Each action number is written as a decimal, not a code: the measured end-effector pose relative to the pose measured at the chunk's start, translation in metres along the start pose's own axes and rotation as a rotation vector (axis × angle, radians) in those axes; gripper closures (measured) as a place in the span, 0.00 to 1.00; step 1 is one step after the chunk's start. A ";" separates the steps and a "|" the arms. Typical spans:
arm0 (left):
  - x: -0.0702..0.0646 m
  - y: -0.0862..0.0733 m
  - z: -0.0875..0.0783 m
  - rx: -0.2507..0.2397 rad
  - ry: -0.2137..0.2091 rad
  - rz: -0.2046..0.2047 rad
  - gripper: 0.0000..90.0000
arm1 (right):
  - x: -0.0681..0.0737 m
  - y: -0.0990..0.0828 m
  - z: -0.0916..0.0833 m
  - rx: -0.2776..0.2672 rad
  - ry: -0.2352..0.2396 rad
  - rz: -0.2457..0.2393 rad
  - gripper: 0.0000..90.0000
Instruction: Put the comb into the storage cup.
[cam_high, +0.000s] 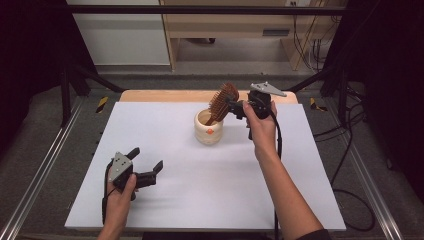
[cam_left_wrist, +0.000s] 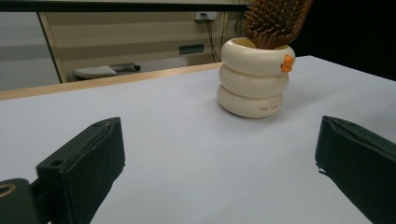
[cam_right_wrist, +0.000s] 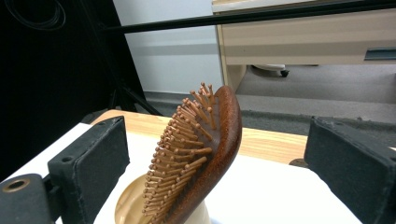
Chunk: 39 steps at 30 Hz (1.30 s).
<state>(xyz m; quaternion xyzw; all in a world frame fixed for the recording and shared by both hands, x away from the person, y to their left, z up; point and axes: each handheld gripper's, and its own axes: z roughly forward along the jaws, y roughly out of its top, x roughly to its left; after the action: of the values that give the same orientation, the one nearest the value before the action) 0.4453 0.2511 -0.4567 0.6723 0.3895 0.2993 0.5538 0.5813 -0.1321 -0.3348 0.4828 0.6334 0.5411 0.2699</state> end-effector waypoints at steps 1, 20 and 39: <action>0.001 0.000 0.000 0.001 0.003 -0.002 0.02 | 0.000 0.000 -0.001 0.002 0.000 -0.005 0.08; 0.021 0.001 -0.015 -0.027 0.062 -0.029 0.02 | -0.011 0.006 -0.019 -0.032 0.041 -0.006 0.09; 0.039 0.004 -0.037 -0.051 0.096 -0.043 0.02 | -0.025 0.011 -0.043 -0.054 0.076 -0.020 0.09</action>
<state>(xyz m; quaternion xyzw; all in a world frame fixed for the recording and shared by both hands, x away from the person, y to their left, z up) 0.4350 0.3030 -0.4466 0.6343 0.4220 0.3290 0.5579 0.5578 -0.1738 -0.3171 0.4482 0.6332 0.5730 0.2642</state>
